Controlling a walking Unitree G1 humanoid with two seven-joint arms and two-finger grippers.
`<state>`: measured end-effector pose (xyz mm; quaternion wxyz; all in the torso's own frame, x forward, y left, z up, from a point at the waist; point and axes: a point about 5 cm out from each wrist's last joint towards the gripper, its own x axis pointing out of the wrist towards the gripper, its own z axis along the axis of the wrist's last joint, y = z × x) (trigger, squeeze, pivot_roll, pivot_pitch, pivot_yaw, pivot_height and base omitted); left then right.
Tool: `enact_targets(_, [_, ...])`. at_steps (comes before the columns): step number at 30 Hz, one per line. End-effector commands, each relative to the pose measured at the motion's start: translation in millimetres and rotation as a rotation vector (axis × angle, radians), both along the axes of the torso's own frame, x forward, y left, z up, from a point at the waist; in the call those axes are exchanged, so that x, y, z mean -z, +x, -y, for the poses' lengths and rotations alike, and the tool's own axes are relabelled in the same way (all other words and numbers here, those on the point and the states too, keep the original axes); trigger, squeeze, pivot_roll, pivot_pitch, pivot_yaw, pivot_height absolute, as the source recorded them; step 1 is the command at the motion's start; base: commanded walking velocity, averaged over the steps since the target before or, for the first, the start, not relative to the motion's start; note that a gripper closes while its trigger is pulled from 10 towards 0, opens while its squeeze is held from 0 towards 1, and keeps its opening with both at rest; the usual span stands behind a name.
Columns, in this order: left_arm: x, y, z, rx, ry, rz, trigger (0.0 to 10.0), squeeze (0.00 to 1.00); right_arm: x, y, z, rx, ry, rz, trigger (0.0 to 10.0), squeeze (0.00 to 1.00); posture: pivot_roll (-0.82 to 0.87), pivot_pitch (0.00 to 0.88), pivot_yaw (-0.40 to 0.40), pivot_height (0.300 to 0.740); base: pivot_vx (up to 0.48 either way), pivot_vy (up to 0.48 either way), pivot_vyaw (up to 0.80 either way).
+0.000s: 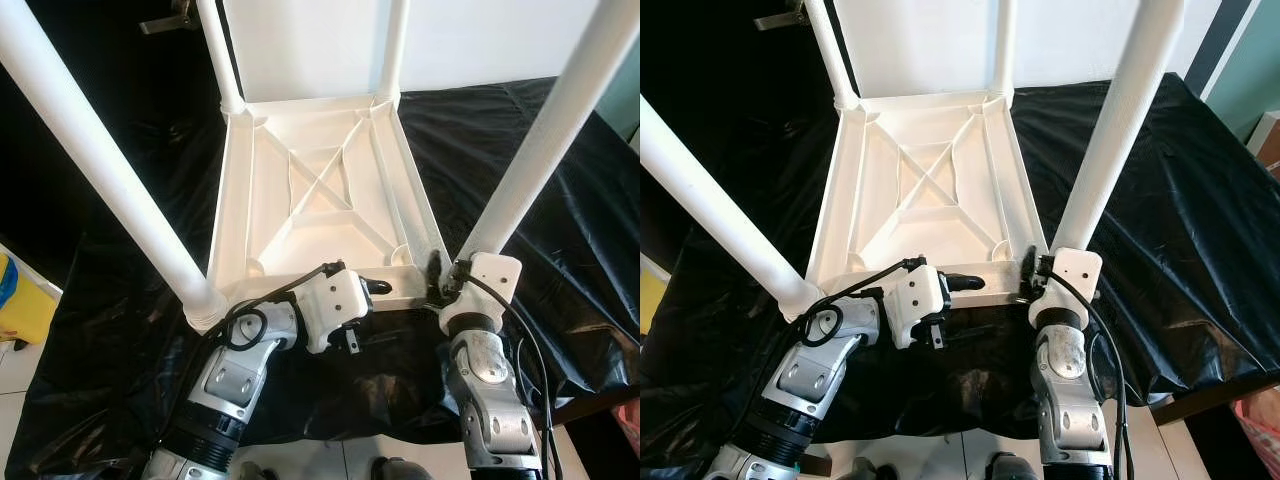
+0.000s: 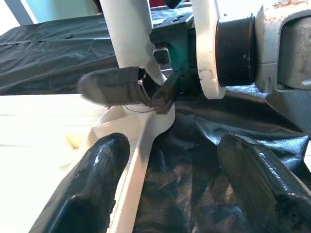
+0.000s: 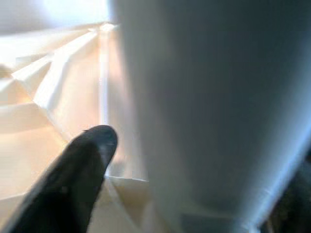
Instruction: Building children table
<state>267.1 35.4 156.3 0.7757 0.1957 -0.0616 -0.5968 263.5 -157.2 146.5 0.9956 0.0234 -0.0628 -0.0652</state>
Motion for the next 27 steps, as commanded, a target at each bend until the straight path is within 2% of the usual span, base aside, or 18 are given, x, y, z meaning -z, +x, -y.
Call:
enact_targets(1, [-1,3.8,-2.1,-0.110,-0.033,0.023,10.0,0.00,0,-2.6,3.1,-0.020,0.011,0.009,10.0,1.00,-0.17,0.113,0.067,0.740,0.000,0.000,0.00])
enact_targets(2, [-1,3.9,-2.6,-0.111,-0.031,0.022,10.0,0.00,-1,-2.8,9.0,-0.082,-0.007,0.017,10.0,0.28,-0.17,0.112,0.068,0.740,0.000,0.000,0.00])
enact_targets(3, [-1,3.9,-2.9,-0.110,-0.031,0.022,10.0,0.00,-1,-2.9,13.6,-0.127,-0.018,0.021,10.0,0.00,-0.17,0.111,0.068,0.740,0.000,0.000,0.00])
enact_targets(5, [0,3.7,-2.9,-0.108,-0.029,0.022,10.0,0.00,-3,-2.7,20.5,-0.210,-0.040,0.024,10.0,0.00,-0.17,0.108,0.070,0.740,0.000,0.000,0.00])
enact_targets(6, [0,3.7,-2.9,-0.108,-0.029,0.022,10.0,0.00,-3,-2.7,20.5,-0.210,-0.040,0.024,10.0,0.00,-0.17,0.108,0.070,0.740,0.000,0.000,0.00])
enact_targets(7, [0,3.6,-2.5,-0.105,-0.028,0.021,10.0,0.00,-5,-2.3,26.5,-0.329,-0.070,0.024,10.0,0.00,-0.17,0.107,0.071,0.740,0.000,0.000,0.00])
enact_targets(8, [0,3.6,-2.5,-0.105,-0.028,0.021,10.0,0.00,-5,-2.3,26.5,-0.329,-0.070,0.024,10.0,0.00,-0.17,0.107,0.071,0.740,0.000,0.000,0.00])
enact_targets(9, [0,3.8,-1.9,-0.102,-0.027,0.022,10.0,0.00,-8,-0.4,32.0,-0.403,-0.088,0.023,10.0,0.00,-0.17,0.103,0.071,0.740,0.000,0.000,0.00])
enact_targets(12, [-1,4.2,-1.6,-0.100,-0.027,0.023,10.0,0.00,-9,1.8,35.1,-0.448,-0.101,0.018,10.0,0.00,-0.17,0.101,0.072,0.740,0.000,0.000,0.00])
enact_targets(15, [-1,4.9,-1.2,-0.098,-0.027,0.026,10.0,0.00,-9,7.7,41.5,-0.570,-0.141,-0.020,10.0,0.00,-0.17,0.093,0.072,0.740,0.000,0.000,0.00])
enact_targets(18, [-1,4.9,-1.3,-0.098,-0.027,0.026,10.0,0.00,-8,9.0,42.6,-0.596,-0.146,-0.034,10.0,0.00,-0.17,0.093,0.072,0.740,0.000,0.000,0.00])
enact_targets(24, [-1,5.6,0.3,-0.098,-0.028,0.029,10.0,0.00,-3,21.6,41.2,-0.737,-0.224,-0.091,10.0,0.00,-0.17,0.077,0.066,0.740,0.000,0.000,0.00])
enact_targets(25, [-2,5.7,1.4,-0.097,-0.031,0.031,10.0,0.00,0,23.9,40.9,-0.761,-0.226,-0.107,3.0,0.00,-0.17,0.075,0.064,0.740,0.000,0.000,0.00])
enact_targets(26, [-2,5.7,1.4,-0.097,-0.031,0.031,10.0,0.00,0,23.9,40.9,-0.761,-0.226,-0.107,3.0,0.00,-0.17,0.075,0.064,0.740,0.000,0.000,0.00])
enact_targets(27, [-2,6.0,1.8,-0.098,-0.032,0.033,10.0,0.00,1,25.9,41.2,-0.781,-0.227,-0.116,0.8,0.00,-0.17,0.075,0.064,0.740,0.000,0.000,0.00])
